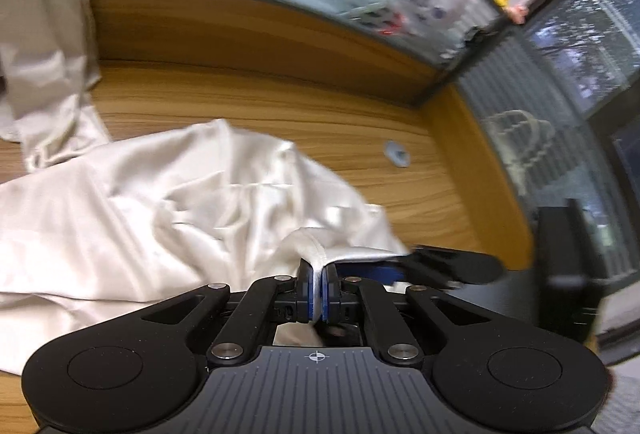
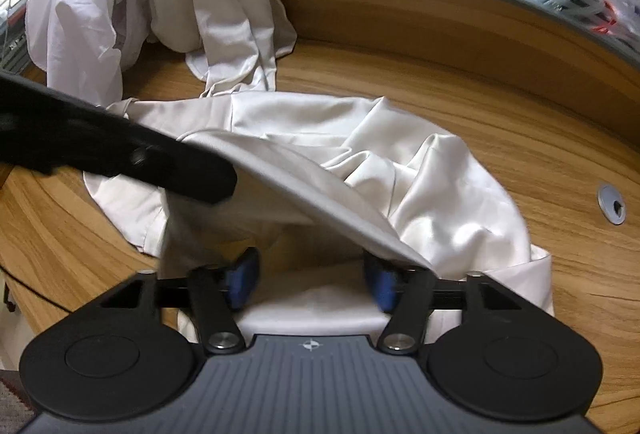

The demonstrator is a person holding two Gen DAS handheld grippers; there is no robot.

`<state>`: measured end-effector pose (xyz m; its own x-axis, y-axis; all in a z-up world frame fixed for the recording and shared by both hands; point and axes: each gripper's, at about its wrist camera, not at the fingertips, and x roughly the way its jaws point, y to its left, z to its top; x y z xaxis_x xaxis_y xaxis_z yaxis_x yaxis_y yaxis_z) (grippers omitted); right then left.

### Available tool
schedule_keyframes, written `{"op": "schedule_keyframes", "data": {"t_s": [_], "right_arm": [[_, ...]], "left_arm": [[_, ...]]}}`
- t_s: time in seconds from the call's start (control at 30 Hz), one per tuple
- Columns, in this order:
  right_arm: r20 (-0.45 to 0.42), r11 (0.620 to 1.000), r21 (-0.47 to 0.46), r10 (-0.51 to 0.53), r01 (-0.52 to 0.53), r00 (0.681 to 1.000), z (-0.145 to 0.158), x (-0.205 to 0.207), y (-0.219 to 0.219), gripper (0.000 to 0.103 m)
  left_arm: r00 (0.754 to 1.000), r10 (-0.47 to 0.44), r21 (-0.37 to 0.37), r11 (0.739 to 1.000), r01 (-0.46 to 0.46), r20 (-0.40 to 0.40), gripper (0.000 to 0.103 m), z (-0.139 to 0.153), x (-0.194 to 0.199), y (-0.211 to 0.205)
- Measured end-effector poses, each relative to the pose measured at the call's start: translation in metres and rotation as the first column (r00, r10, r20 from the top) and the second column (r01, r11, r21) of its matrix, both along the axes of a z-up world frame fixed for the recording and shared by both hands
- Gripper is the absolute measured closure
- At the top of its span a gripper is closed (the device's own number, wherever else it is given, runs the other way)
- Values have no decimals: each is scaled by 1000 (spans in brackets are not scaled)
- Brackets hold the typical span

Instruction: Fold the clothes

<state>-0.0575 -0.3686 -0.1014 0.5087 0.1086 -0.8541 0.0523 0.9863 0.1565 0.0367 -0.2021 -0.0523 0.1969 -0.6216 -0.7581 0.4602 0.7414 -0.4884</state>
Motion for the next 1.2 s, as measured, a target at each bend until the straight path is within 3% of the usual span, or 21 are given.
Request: {"op": "schedule_keyframes", "data": {"t_s": [0.23, 0.4, 0.63, 0.77, 0.93, 1.07, 1.2], "right_arm": [[-16, 1000, 28, 13, -13, 1000, -4, -3, 0, 35], [-26, 999, 44, 15, -14, 1000, -4, -4, 0, 36], [5, 996, 68, 56, -56, 998, -3, -4, 4, 53], [14, 993, 59, 100, -100, 995, -3, 1, 11, 57], [8, 992, 36, 121, -121, 993, 3, 7, 17, 57], [9, 993, 58, 107, -107, 994, 17, 2, 13, 57], [20, 992, 65, 110, -111, 994, 34, -11, 9, 57]], "left_arm": [[999, 32, 64, 997, -32, -1, 94, -22, 10, 8], [997, 7, 112, 994, -15, 76, 75, -20, 3, 7], [996, 24, 95, 995, -32, 91, 73, -12, 0, 19], [990, -11, 83, 997, -1, 139, 73, 0, -6, 21], [958, -164, 104, 984, 143, 237, 73, 21, -21, 15], [911, -303, 131, 952, 276, 279, 74, 25, -32, 4], [880, -387, 198, 918, 343, 276, 74, 15, -31, -10]]}}
